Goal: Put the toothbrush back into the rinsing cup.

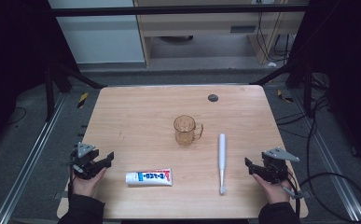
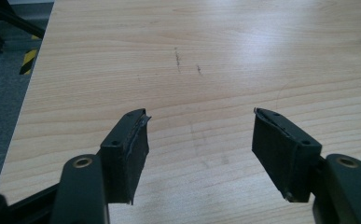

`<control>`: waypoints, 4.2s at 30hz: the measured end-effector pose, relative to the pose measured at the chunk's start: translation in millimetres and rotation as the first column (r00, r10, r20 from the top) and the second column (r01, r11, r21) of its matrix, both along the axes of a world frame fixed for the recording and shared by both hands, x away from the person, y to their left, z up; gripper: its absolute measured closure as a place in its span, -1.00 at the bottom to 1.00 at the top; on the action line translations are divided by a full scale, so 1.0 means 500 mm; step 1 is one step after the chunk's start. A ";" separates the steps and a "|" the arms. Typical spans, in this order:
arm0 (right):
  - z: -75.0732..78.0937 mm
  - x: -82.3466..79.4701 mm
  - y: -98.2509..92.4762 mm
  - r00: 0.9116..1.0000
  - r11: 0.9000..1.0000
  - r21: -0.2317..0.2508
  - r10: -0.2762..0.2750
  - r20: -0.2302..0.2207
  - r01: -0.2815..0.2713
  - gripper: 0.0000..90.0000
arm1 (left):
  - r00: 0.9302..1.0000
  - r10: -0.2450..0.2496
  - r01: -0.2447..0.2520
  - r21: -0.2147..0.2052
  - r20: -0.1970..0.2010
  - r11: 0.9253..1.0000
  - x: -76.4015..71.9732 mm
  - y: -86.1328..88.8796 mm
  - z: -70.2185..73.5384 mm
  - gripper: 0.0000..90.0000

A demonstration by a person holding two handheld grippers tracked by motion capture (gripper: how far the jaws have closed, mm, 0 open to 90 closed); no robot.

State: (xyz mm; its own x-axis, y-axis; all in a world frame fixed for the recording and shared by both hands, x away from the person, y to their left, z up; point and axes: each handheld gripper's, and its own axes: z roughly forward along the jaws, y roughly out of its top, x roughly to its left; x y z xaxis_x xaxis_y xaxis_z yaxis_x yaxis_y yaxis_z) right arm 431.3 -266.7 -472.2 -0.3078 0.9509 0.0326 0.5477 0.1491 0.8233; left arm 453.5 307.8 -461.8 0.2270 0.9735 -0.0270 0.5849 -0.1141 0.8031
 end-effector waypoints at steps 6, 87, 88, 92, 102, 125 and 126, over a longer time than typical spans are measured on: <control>0.004 -0.010 0.014 0.998 0.998 0.003 0.057 -0.017 -0.057 -0.24 | 1.000 -0.008 0.007 0.020 0.030 1.000 -0.004 0.001 0.000 -0.13; -0.037 -0.001 0.201 0.901 0.919 0.048 0.393 -0.182 -0.392 0.96 | 0.999 -0.033 0.033 0.005 -0.016 0.999 -0.004 -0.010 -0.001 0.01; -0.035 -0.001 0.197 0.906 0.922 0.048 0.387 -0.171 -0.385 0.96 | 0.999 -0.032 0.032 0.005 -0.016 0.999 -0.003 -0.010 -0.001 0.01; -0.012 0.007 0.170 0.931 0.938 0.042 0.346 -0.118 -0.343 0.95 | 0.999 -0.036 0.036 0.003 -0.017 0.999 -0.001 -0.011 0.002 0.01; 0.039 0.054 0.113 0.978 0.976 0.063 0.209 -0.008 -0.208 0.96 | 0.999 -0.033 0.033 0.015 -0.011 0.999 0.006 -0.017 0.002 0.00; -0.025 0.205 0.139 0.991 0.994 -0.022 0.108 -0.075 -0.110 0.99 | 1.000 -0.028 0.028 0.020 -0.004 0.999 0.008 -0.009 0.002 0.00; -0.025 0.206 0.138 0.992 0.994 -0.025 0.104 -0.076 -0.107 0.99 | 1.000 -0.028 0.028 0.020 -0.004 0.999 0.008 -0.009 0.002 0.00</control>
